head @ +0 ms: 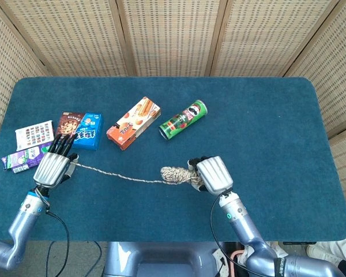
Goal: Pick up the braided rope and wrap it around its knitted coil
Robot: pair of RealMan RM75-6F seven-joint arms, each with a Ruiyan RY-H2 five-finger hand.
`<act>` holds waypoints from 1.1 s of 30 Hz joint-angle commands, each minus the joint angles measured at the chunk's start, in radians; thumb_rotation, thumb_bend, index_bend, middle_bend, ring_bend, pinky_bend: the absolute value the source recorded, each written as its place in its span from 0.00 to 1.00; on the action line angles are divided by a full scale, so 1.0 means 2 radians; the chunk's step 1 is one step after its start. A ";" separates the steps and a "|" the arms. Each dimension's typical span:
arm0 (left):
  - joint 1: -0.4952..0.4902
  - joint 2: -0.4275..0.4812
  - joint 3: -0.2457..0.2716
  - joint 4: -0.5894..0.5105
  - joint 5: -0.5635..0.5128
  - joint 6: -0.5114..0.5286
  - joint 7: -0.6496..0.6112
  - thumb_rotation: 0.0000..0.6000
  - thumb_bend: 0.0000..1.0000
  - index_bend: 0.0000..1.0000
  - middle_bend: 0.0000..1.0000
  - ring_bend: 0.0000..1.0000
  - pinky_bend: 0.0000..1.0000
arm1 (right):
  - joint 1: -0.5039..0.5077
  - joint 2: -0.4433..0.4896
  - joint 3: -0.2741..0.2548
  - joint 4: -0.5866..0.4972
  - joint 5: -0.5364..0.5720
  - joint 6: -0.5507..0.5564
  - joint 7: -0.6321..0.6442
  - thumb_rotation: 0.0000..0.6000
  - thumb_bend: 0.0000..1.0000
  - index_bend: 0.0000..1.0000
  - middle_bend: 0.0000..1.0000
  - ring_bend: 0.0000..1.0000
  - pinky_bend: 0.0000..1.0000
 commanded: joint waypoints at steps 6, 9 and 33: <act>0.002 0.022 0.013 -0.002 0.031 0.019 -0.013 1.00 0.53 0.84 0.00 0.00 0.00 | 0.086 -0.029 0.048 0.062 0.050 -0.041 -0.038 1.00 0.46 0.66 0.73 0.59 0.72; 0.002 0.034 0.025 -0.018 0.055 0.029 -0.014 1.00 0.54 0.84 0.00 0.00 0.00 | 0.116 -0.042 0.062 0.104 0.088 -0.070 -0.031 1.00 0.48 0.68 0.73 0.59 0.72; -0.103 0.149 -0.170 -0.256 0.009 0.081 -0.100 1.00 0.58 0.85 0.00 0.00 0.00 | 0.180 -0.057 -0.010 0.160 0.125 -0.069 -0.076 1.00 0.53 0.68 0.75 0.60 0.73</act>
